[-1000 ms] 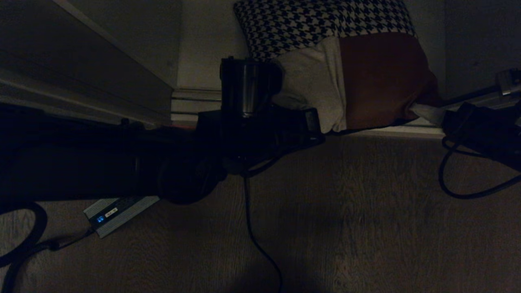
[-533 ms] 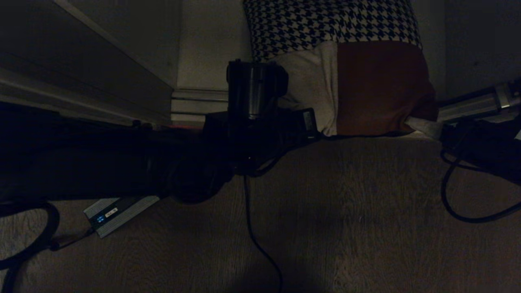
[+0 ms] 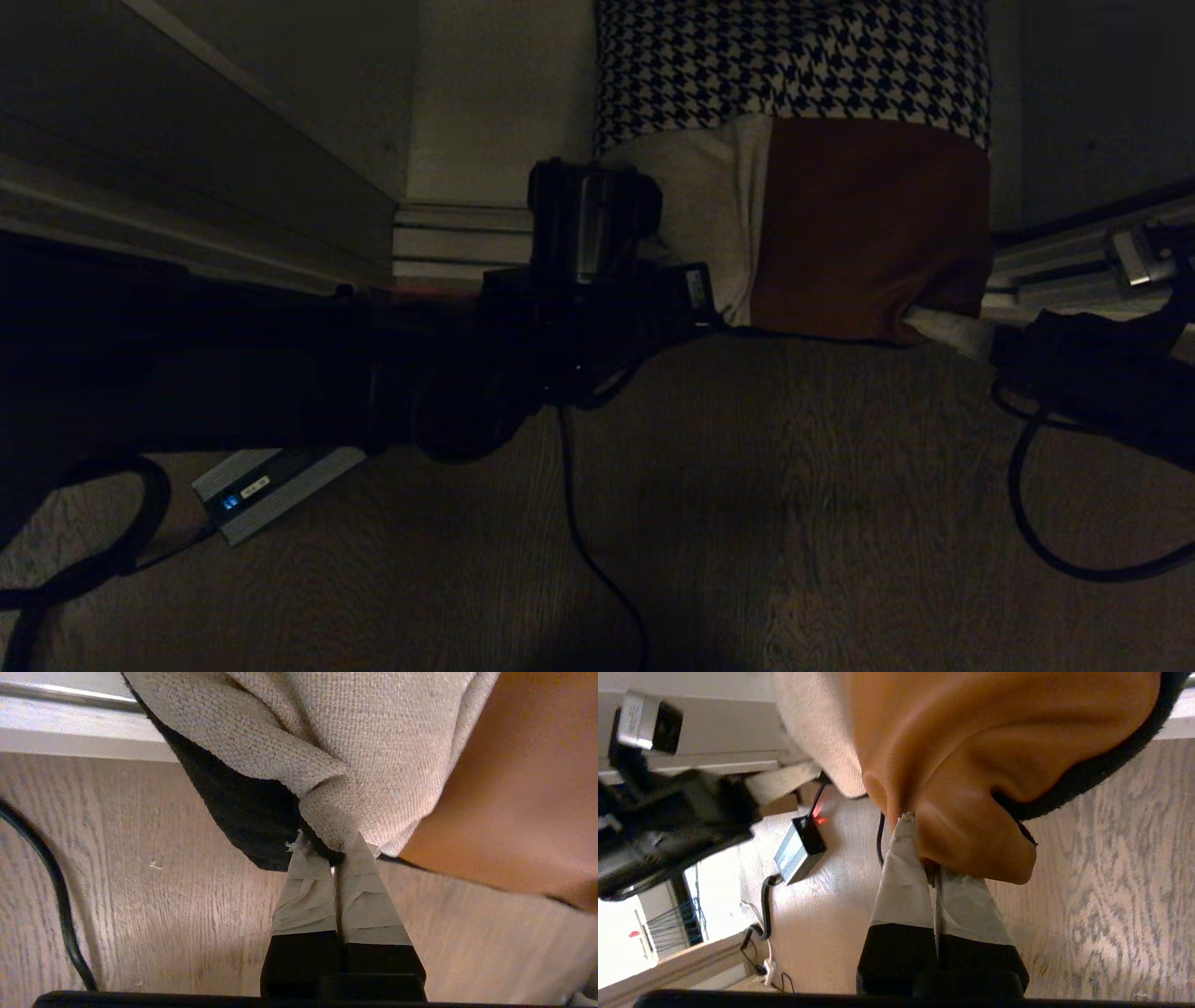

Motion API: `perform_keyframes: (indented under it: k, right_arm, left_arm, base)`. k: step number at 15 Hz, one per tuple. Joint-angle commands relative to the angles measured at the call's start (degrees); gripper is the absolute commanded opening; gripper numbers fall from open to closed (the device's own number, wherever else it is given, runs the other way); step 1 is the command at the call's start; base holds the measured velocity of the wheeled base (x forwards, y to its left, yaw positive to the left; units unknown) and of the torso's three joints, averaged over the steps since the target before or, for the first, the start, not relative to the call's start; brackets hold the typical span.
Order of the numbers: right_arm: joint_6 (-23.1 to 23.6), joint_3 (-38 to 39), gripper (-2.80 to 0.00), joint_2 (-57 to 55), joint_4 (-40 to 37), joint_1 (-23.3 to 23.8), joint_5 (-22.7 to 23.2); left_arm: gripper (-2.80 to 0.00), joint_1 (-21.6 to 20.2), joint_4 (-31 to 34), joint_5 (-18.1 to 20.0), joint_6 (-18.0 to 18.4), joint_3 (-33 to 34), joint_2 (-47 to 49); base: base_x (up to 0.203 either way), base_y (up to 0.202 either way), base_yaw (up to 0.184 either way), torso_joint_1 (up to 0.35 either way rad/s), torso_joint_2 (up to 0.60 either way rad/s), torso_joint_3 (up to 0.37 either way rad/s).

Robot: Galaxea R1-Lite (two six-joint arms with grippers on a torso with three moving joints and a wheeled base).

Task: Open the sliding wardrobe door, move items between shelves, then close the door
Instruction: Place the pillow on the higher shelf

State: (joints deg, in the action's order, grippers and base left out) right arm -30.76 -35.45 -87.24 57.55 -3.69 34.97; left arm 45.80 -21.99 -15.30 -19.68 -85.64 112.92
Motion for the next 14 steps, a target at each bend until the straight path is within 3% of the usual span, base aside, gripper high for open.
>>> perform_keyframes:
  k: [1,7,14]
  right_arm:
    - [-0.1,0.8,-2.8,0.8,0.3,-0.7,0.2]
    - [-0.1,1.7,-2.8,5.7,-1.1,-3.1,0.2]
    - [-0.1,-0.7,-2.8,21.4,-16.5,-6.3,0.2]
  left_arm:
    - [-2.8,-0.2,-0.2,-0.1,0.0,0.2,-0.2]
    - [-2.8,2.8,0.3,-0.7,-0.2,5.0,-5.0]
    - [-2.8,7.4,1.9,-0.6,0.4,10.0,-12.4]
  base:
    - [0.0,0.0,0.0,0.0,0.0,0.0]
    - [0.0,0.0,0.0,0.0,0.0,0.0]
    - [0.0,0.0,0.0,0.0,0.0,0.0]
